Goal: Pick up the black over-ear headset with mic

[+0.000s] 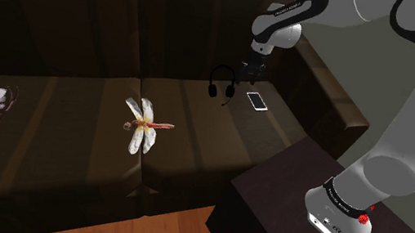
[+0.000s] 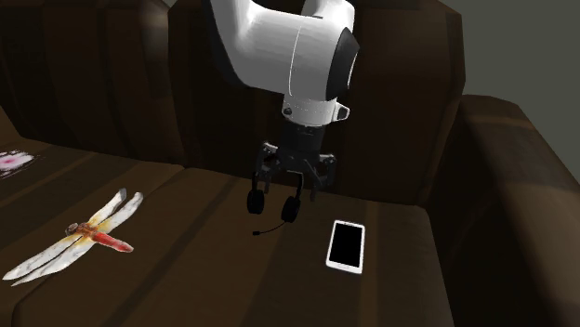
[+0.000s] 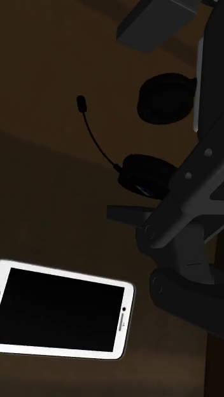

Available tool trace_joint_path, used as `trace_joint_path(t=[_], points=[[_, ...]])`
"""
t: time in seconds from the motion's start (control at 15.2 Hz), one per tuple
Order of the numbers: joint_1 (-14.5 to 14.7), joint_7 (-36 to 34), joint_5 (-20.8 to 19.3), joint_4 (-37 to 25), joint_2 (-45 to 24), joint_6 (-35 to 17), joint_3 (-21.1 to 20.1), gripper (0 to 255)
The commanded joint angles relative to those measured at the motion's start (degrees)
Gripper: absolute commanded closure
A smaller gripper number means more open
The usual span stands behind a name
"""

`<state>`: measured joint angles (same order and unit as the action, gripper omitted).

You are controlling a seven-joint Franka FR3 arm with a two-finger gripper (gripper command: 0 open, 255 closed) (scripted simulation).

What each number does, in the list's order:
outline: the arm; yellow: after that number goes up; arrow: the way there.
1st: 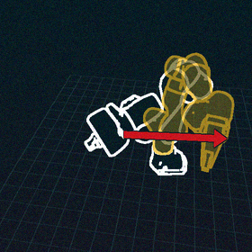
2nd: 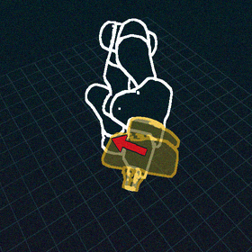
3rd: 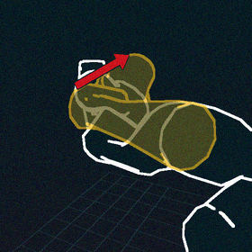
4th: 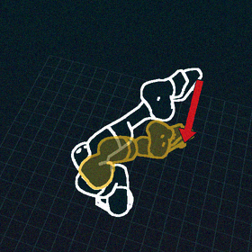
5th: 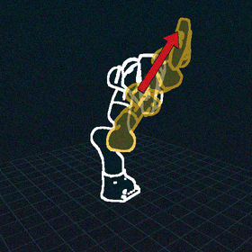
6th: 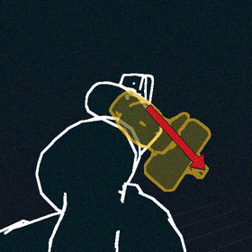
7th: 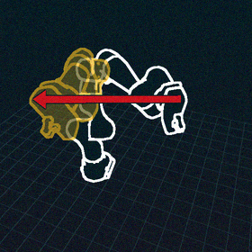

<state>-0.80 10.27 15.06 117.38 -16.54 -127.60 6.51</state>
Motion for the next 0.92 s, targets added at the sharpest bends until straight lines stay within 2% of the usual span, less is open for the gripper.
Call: trace_joint_path(t=[0.0, 0.26, 0.86], points=[[-0.56, 0.62, 1.34, -4.29, -4.65, -0.19, -0.3, 0], [-1.69, 1.25, 3.39, -12.58, -13.3, -0.33, -1.1, 0], [-2.06, 2.59, 4.49, -12.64, -17.38, -4.22, -1.77, 0]])
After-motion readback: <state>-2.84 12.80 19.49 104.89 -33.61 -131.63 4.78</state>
